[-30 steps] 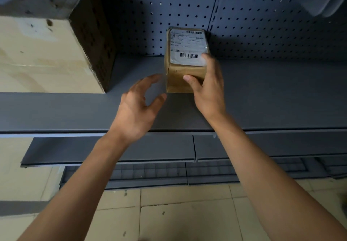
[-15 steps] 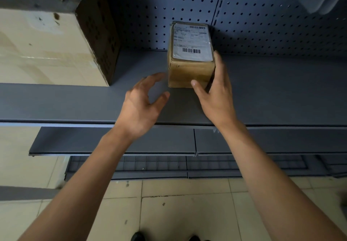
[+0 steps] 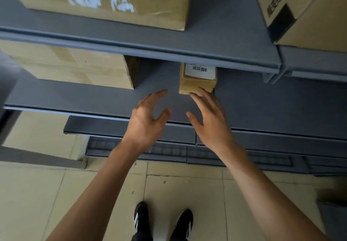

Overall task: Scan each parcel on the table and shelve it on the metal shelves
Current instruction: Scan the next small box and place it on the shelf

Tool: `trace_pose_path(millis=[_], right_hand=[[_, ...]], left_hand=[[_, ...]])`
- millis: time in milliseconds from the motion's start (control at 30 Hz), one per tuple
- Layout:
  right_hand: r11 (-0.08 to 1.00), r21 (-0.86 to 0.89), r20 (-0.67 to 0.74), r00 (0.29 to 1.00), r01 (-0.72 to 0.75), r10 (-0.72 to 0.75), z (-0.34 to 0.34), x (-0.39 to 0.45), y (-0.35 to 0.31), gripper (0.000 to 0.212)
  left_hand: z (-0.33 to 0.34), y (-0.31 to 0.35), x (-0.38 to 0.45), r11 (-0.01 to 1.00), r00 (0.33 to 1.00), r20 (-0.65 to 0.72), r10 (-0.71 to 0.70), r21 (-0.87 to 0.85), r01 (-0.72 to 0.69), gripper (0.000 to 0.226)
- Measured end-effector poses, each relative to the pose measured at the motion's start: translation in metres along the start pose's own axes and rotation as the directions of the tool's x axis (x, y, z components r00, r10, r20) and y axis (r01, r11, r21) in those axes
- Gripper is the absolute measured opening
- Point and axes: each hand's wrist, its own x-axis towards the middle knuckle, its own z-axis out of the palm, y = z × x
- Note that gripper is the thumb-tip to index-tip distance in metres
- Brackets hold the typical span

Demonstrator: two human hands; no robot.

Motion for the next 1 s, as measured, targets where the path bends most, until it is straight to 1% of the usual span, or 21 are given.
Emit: trace_pose_path(millis=[133, 267, 367, 533, 700, 833, 1000], right_hand=[[0.999, 0.033, 0.140, 0.990, 0.019, -0.024, -0.013, 0.005, -0.042, 0.056], [0.994, 0.103, 0.218, 0.974, 0.033, -0.055, -0.026, 0.011, -0.093, 0.056], [0.984, 0.177, 0.280, 0.957, 0.022, -0.072, -0.031, 0.018, -0.140, 0.058], [0.946, 0.323, 0.308, 0.943, 0.026, -0.131, -0.028, 0.027, -0.225, 0.052], [0.935, 0.351, 0.391, 0.901, 0.041, -0.187, -0.019, 0.034, -0.311, 0.050], [0.914, 0.389, 0.391, 0.879, 0.112, -0.274, -0.006, 0.040, -0.373, 0.049], [0.868, 0.459, 0.379, 0.841, 0.192, -0.386, 0.017, 0.048, -0.440, 0.047]], left_hand=[[-0.045, 0.009, -0.028, 0.998, 0.998, -0.025, -0.054, 0.031, 0.055, 0.051], [-0.095, 0.014, -0.059, 0.993, 0.991, -0.069, -0.119, 0.010, 0.120, 0.053], [-0.133, 0.012, -0.085, 0.985, 0.976, -0.133, -0.171, -0.016, 0.170, 0.051], [-0.205, -0.009, -0.122, 0.974, 0.950, -0.213, -0.227, -0.068, 0.217, 0.050], [-0.285, -0.032, -0.164, 0.962, 0.907, -0.321, -0.273, -0.084, 0.260, 0.047], [-0.342, -0.047, -0.192, 0.948, 0.866, -0.387, -0.315, -0.091, 0.304, 0.047], [-0.393, -0.062, -0.220, 0.936, 0.818, -0.462, -0.344, -0.102, 0.337, 0.047]])
